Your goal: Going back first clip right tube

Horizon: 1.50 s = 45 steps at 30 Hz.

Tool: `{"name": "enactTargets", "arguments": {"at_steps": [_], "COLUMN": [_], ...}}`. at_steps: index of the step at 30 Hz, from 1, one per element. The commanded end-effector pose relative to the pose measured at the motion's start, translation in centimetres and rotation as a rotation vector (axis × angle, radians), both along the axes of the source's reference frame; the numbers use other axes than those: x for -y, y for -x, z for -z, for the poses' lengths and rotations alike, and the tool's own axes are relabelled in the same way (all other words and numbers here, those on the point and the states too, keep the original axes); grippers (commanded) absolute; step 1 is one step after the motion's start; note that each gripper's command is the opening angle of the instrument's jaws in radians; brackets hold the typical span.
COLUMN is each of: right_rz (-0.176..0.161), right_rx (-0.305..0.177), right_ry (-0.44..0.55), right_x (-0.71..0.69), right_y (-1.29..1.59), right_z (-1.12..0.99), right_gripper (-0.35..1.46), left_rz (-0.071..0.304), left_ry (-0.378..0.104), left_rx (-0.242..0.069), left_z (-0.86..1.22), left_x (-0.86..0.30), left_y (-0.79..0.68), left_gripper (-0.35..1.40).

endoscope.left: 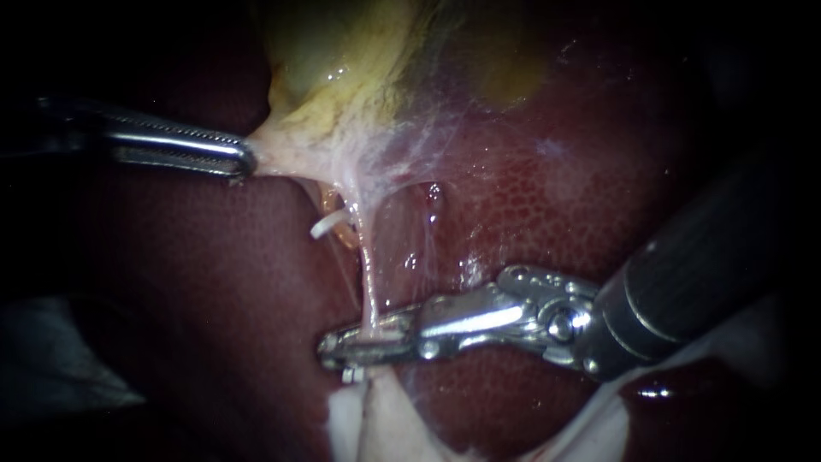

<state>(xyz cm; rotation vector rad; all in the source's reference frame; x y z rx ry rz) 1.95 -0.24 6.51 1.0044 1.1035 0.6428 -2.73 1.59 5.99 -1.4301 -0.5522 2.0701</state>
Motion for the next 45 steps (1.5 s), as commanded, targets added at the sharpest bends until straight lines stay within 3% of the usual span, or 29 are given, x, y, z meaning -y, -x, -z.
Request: {"name": "enactTargets", "arguments": {"at_steps": [1,5,8,13,23,37,45], "right_rz": [0.000,0.000,-0.006,-0.049,-0.053,-0.059,0.008], "right_rx": [0.000,0.000,0.001,0.022,0.037,0.059,0.149], "right_ry": [0.001,0.009,0.026,0.038,0.028,0.005,0.393], "right_x": [0.00,0.07,0.07,-0.01,-0.08,-0.09,-0.28], "right_y": [-0.01,-0.07,-0.08,-0.03,0.19,0.34,0.70], "right_z": [-0.02,-0.16,-0.27,-0.40,-0.66,-0.65,-0.19], "right_gripper": [-0.33,0.24,0.42,0.47,0.47,0.47,0.49], "left_rz": [0.000,0.000,0.000,0.000,0.000,-0.001,-0.004], "left_ry": [0.000,0.000,0.000,0.001,0.001,0.001,0.000], "left_rx": [0.000,0.000,0.000,0.000,0.000,0.000,0.003], "left_z": [0.00,0.00,0.00,0.00,0.00,0.00,-0.01], "left_x": [0.00,0.00,0.01,0.01,0.01,0.02,0.02], "left_y": [0.00,0.01,0.00,0.00,0.00,-0.02,-0.04], "left_gripper": [-0.35,-0.35,-0.35,-0.35,-0.35,-0.35,-0.35]}}
